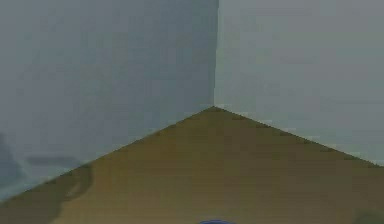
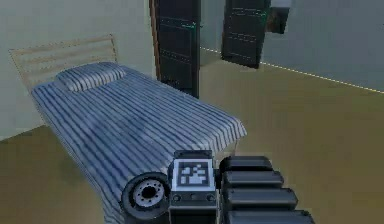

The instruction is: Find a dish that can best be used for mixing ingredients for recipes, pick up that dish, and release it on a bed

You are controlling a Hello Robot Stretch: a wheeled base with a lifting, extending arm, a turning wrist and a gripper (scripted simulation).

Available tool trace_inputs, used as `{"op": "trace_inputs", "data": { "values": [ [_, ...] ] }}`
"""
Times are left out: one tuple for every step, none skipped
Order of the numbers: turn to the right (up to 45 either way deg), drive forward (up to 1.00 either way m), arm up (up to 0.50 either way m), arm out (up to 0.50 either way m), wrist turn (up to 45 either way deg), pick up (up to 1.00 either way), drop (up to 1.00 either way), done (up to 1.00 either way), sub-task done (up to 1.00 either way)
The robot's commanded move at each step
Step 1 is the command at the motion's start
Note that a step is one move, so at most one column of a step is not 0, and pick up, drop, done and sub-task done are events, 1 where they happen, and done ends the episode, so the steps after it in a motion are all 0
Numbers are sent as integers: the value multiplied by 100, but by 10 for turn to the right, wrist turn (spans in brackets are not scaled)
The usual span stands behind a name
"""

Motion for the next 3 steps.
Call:
{"op": "trace_inputs", "data": {
  "values": [
    [0, 70, 0, 0, 0, 0, 0, 0, 0],
    [450, 0, 0, 0, 0, 0, 0, 0, 0],
    [30, 0, 0, 0, 0, 0, 0, 0, 0]
  ]
}}
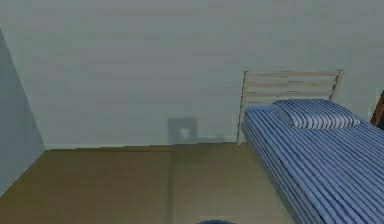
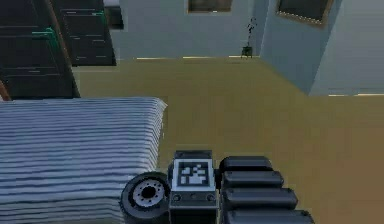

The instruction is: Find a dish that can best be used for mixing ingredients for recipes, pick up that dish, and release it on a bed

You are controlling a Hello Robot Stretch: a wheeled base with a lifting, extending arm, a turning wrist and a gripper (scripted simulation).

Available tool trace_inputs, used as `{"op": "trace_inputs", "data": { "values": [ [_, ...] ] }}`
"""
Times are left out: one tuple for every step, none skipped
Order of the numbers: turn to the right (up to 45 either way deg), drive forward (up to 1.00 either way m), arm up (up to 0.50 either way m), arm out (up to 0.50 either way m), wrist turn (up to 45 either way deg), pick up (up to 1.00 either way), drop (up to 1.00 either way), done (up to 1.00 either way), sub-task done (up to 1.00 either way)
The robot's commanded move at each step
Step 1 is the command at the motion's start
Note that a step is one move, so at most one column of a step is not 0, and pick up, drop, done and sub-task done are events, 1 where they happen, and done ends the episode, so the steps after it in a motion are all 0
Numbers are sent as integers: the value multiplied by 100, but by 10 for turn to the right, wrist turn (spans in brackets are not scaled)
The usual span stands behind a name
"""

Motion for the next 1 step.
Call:
{"op": "trace_inputs", "data": {
  "values": [
    [0, 100, 0, 0, 0, 0, 0, 0, 0]
  ]
}}
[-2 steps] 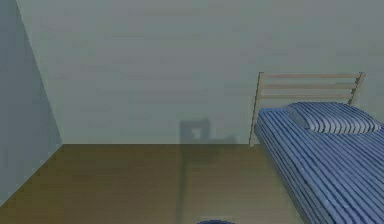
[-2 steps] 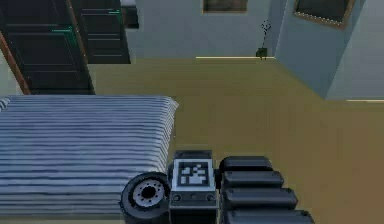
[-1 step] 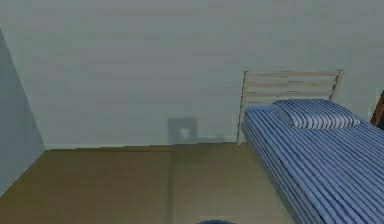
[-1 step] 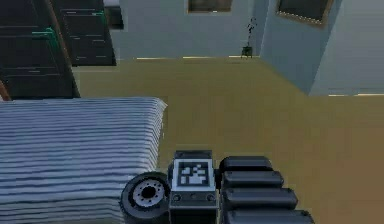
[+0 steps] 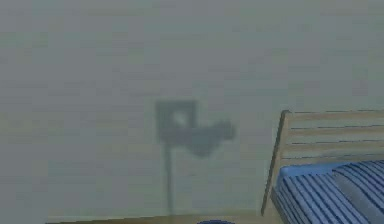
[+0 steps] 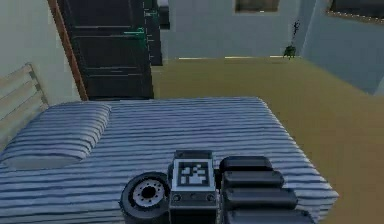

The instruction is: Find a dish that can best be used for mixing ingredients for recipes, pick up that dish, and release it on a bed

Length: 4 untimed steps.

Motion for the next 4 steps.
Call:
{"op": "trace_inputs", "data": {
  "values": [
    [60, 0, 0, 0, 0, 0, 0, 0, 0],
    [0, 20, 0, 0, 0, 0, 0, 0, 0],
    [450, 0, 0, 0, 0, 0, 0, 0, 0],
    [450, 0, 0, 0, 0, 0, 0, 0, 0]
  ]
}}
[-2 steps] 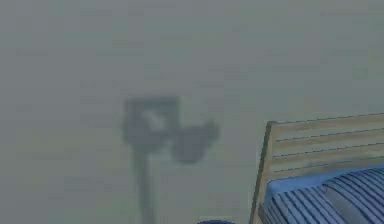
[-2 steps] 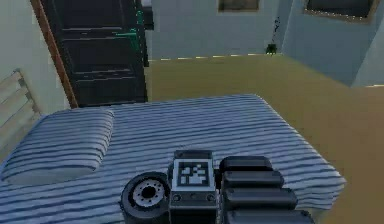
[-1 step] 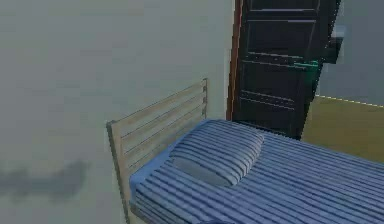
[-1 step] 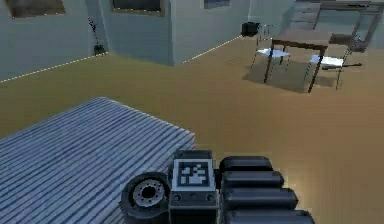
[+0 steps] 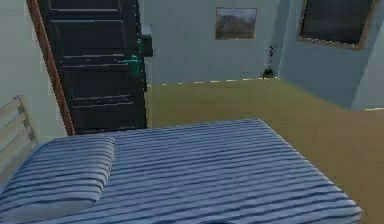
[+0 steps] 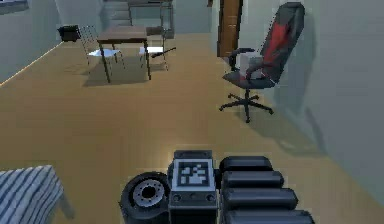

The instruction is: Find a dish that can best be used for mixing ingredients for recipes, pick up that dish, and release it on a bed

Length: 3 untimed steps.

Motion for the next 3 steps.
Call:
{"op": "trace_inputs", "data": {
  "values": [
    [450, 0, 0, 0, 0, 0, 0, 0, 0],
    [210, 0, 0, 0, 0, 0, 0, 0, 0],
    [-450, 0, 0, 0, 0, 0, 0, 0, 0]
  ]
}}
